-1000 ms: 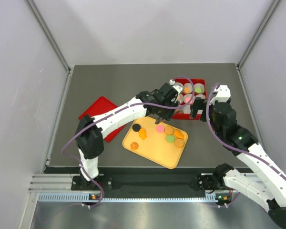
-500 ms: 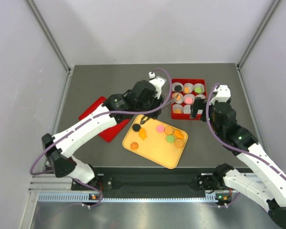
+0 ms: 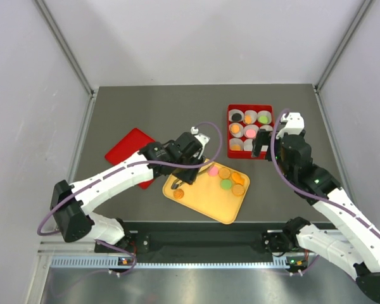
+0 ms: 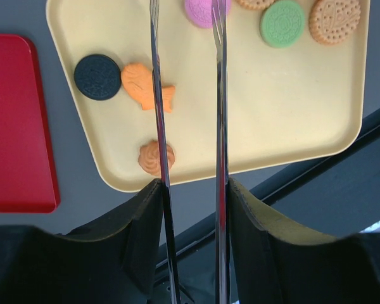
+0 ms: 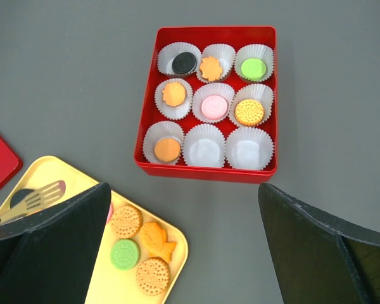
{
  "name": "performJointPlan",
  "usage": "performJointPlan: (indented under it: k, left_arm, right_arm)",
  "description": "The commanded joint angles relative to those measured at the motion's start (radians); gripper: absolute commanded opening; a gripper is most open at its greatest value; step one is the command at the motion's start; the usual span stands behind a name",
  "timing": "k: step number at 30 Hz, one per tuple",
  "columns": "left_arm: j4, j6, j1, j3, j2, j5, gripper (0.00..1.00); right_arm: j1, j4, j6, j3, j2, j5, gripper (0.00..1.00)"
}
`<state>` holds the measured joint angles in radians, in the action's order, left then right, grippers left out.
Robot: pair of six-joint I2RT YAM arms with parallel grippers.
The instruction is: Pack the cookies
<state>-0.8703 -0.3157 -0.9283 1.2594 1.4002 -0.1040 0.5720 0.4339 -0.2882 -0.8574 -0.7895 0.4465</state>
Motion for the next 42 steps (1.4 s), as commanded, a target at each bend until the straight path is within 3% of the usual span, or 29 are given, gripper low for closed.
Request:
performJointPlan:
  k: [1, 16, 42]
  left_arm:
    - [0.039, -0.01, -0.012, -0.009, -0.006, 0.027, 0.48]
    - [0.062, 0.02, -0.023, -0.017, 0.063, 0.059, 0.52]
    - [0.094, 0.047, -0.023, 0.029, 0.166, 0.053, 0.51]
  right_arm:
    - [-0.012, -0.03, 0.014, -0.011, 0.001, 0.009, 1.0]
    - [-0.014, -0.027, 0.017, -0.011, -0.004, 0.009, 1.0]
    - [-0.014, -0.023, 0.017, -0.005, 0.01, 0.004, 1.0]
